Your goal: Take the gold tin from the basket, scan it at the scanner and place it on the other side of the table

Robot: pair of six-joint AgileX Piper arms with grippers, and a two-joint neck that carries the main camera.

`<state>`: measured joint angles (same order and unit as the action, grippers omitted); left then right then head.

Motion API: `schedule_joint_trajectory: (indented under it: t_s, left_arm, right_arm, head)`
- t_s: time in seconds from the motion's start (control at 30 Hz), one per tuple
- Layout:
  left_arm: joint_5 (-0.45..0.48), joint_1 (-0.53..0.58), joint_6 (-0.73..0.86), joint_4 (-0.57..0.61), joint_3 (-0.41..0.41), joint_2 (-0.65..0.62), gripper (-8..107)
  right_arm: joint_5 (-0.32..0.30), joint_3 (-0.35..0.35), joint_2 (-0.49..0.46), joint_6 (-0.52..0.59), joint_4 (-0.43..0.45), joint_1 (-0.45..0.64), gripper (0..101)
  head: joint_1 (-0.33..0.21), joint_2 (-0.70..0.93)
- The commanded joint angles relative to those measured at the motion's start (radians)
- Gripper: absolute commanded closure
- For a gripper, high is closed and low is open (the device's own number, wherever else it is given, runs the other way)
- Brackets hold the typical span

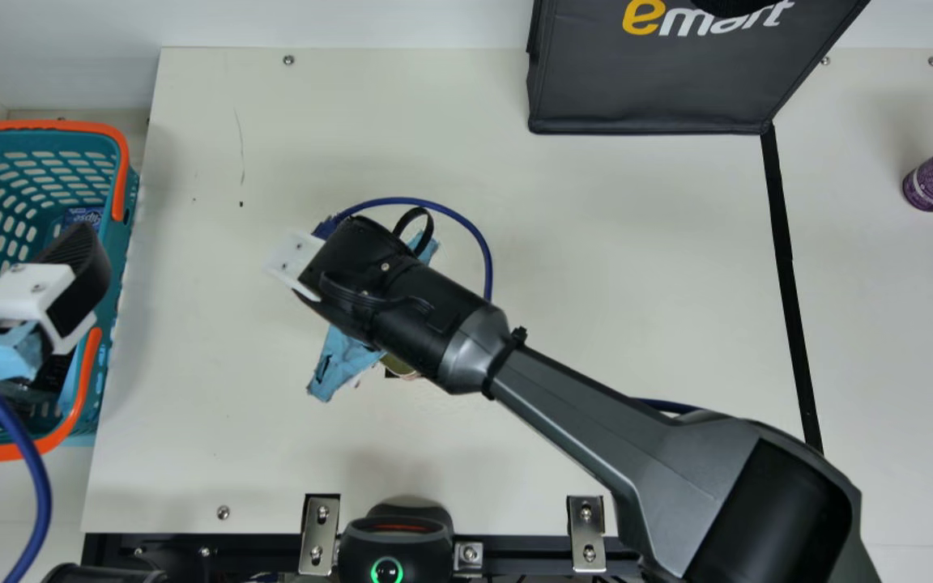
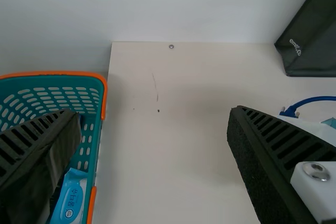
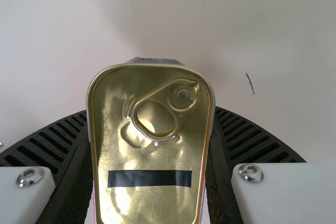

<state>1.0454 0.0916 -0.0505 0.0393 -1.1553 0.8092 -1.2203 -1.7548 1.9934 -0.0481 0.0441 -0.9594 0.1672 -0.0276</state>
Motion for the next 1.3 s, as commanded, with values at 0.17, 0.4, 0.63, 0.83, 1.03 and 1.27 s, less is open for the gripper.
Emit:
schedule_joint_trajectory:
  t_s: [0.17,0.4,0.63,0.83,1.03,1.27]
  left_arm:
    - [0.0,0.0,0.0,0.0,0.0,0.0,9]
    - [0.0,0.0,0.0,0.0,0.0,0.0,9]
    - [0.0,0.0,0.0,0.0,0.0,0.0,9]
    - [0.0,0.0,0.0,0.0,0.0,0.0,9]
    - [0.0,0.0,0.0,0.0,0.0,0.0,9]
    - [0.0,0.0,0.0,0.0,0.0,0.0,9]
  right_arm:
    - [0.0,-0.012,0.005,-0.2,-0.021,0.014,101]
    - [0.0,-0.012,0.002,-0.335,-0.039,0.029,101]
    - [0.0,0.0,-0.012,-0.462,-0.036,0.041,101]
    - [0.0,0.01,-0.026,-0.584,-0.035,0.052,101]
    - [0.0,0.025,-0.043,-0.704,-0.023,0.061,101]
    - [0.0,0.038,-0.059,-0.814,-0.007,0.067,101]
  head:
    - [-0.029,0.0]
    - [-0.029,0.0]
    - [-0.029,0.0]
    - [-0.029,0.0]
    - [-0.029,0.0]
    - [-0.029,0.0]
